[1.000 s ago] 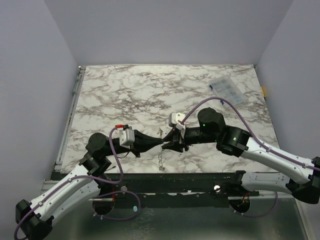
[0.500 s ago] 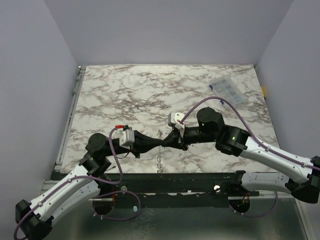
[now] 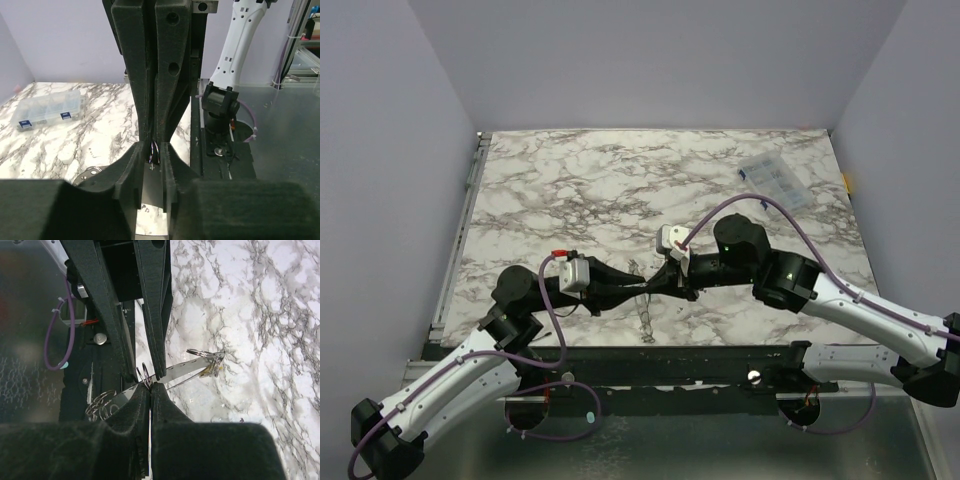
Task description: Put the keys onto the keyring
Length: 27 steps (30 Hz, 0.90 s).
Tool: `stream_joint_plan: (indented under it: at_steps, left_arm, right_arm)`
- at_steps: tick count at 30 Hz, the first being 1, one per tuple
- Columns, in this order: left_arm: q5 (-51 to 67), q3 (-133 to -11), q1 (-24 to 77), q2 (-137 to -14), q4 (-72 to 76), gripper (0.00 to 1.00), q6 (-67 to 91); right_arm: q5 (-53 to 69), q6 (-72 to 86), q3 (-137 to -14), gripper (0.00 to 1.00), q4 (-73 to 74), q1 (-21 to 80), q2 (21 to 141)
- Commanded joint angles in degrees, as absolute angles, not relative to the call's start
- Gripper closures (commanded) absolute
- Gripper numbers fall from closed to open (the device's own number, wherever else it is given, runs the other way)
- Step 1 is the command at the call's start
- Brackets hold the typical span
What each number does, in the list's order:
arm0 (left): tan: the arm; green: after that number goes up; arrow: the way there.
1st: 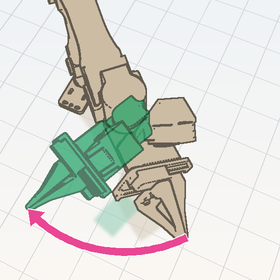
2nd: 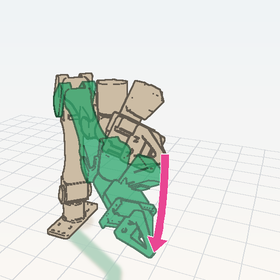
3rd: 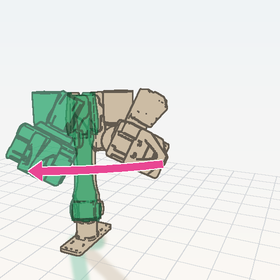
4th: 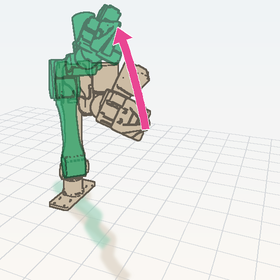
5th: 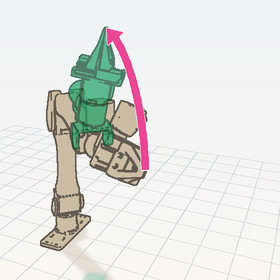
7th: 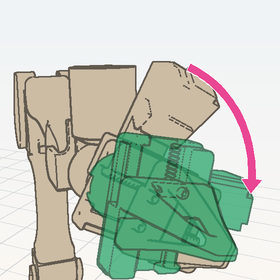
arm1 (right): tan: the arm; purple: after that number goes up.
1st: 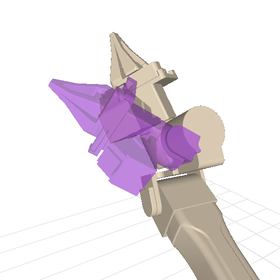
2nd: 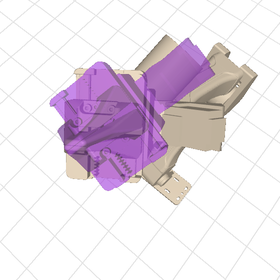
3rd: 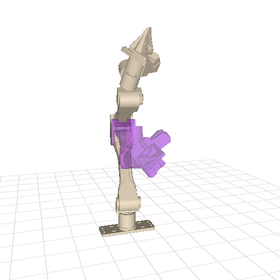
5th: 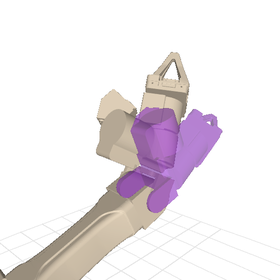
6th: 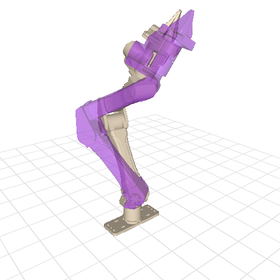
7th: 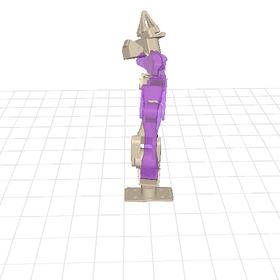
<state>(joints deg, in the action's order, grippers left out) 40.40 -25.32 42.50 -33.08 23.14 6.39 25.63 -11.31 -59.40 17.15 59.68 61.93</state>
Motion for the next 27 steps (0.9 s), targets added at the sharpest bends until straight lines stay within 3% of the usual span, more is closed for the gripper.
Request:
stream_joint_plan:
  at_steps: [1,8,17,27]
  left_arm:
    - [41.47,-25.22,42.30,-32.97,24.89,0.70,6.04]
    - [40.53,-27.23,42.29,-32.71,17.29,0.51,-0.47]
    - [41.62,-34.06,42.30,-38.70,7.22,0.52,-7.68]
    - [42.44,-39.84,43.94,-45.45,0.72,0.52,-10.91]
  right_arm:
    - [23.53,-13.14,-62.54,0.99,22.84,60.12,60.87]
    - [19.11,-13.45,-67.21,0.99,35.17,60.12,61.97]
    - [10.15,-12.85,-73.55,0.99,49.20,60.19,67.12]
    - [7.82,-12.38,-74.41,0.99,50.22,61.13,70.29]
